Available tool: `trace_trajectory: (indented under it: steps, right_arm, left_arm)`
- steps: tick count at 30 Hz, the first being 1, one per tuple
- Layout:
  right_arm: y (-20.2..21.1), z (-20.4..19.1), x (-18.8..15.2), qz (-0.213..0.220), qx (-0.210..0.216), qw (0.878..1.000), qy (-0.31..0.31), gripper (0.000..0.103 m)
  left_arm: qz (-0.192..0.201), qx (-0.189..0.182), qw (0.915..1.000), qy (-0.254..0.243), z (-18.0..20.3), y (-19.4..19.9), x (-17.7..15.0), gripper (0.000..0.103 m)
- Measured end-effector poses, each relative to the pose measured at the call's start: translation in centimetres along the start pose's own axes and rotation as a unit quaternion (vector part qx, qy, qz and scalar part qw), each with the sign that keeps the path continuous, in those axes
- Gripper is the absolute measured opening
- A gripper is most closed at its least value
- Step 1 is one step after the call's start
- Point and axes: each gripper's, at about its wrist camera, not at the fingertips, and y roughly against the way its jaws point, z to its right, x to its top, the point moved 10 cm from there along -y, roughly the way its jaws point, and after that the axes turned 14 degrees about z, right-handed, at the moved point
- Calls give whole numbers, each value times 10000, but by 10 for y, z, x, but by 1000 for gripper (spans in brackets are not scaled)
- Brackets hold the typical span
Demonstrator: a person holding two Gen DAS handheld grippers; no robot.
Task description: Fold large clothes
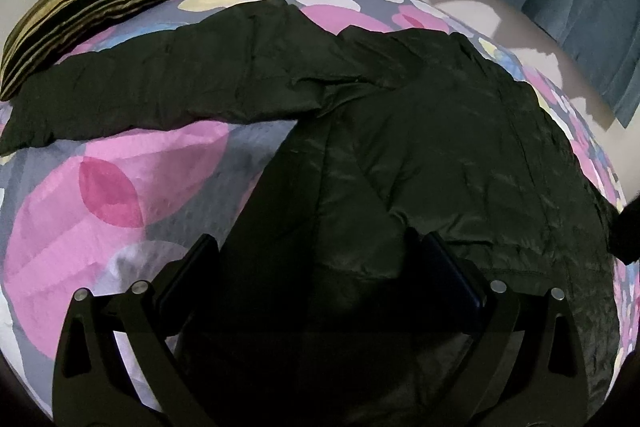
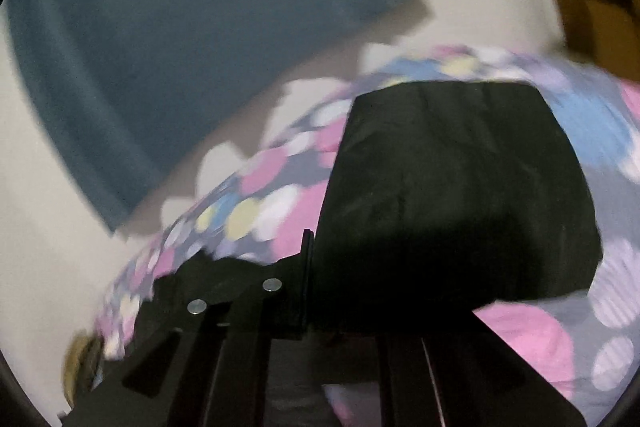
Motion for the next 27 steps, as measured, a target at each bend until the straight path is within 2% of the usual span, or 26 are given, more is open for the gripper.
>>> trace_trajectory:
  steps: [4, 6, 9, 13, 17, 19, 20, 21, 22, 24, 27]
  right_arm:
    - [-21, -91, -19, -187, 473, 9946, 903, 9]
    - [-32, -134, -41, -321, 647, 9867, 1459, 9]
    - [-48, -178, -79, -642, 841, 9726, 2070, 9]
    - [-63, -220, -155, -1307, 967, 9392, 3023, 9]
    - [-72, -221, -228, -2039, 904, 9086, 3531, 9]
    - [-71, -216, -254, -2341, 843, 8960, 3679, 16]
    - [-67, -211, -257, -2358, 814, 8926, 3756, 18]
    - [-63, -212, -259, -2331, 830, 8885, 3864, 30]
    - [-54, -212, -261, -2346, 884, 8856, 3911, 47]
    - [-46, -218, -266, -2306, 877, 8794, 4072, 55]
    - [-29, -221, -274, -2141, 828, 8550, 4650, 59]
  left_arm:
    - [-7, -11, 10000, 22, 1, 1, -1, 101]
    - [-4, -17, 10000, 17, 2, 1, -1, 101]
    - [-5, -23, 10000, 12, 3, 1, -2, 101]
    - [-15, -29, 10000, 26, 4, 1, -3, 101]
    - [-31, -36, 10000, 50, 5, 0, -4, 101]
    - [-34, -38, 10000, 52, 6, 0, -5, 101]
    - [-34, -38, 10000, 52, 6, 0, -5, 101]
    - [-34, -38, 10000, 54, 6, 0, -5, 101]
    - [-37, -40, 10000, 56, 6, 0, -6, 101]
    - [-43, -36, 10000, 57, 7, 0, -6, 101]
    - [-42, -22, 10000, 49, 8, 0, -7, 101]
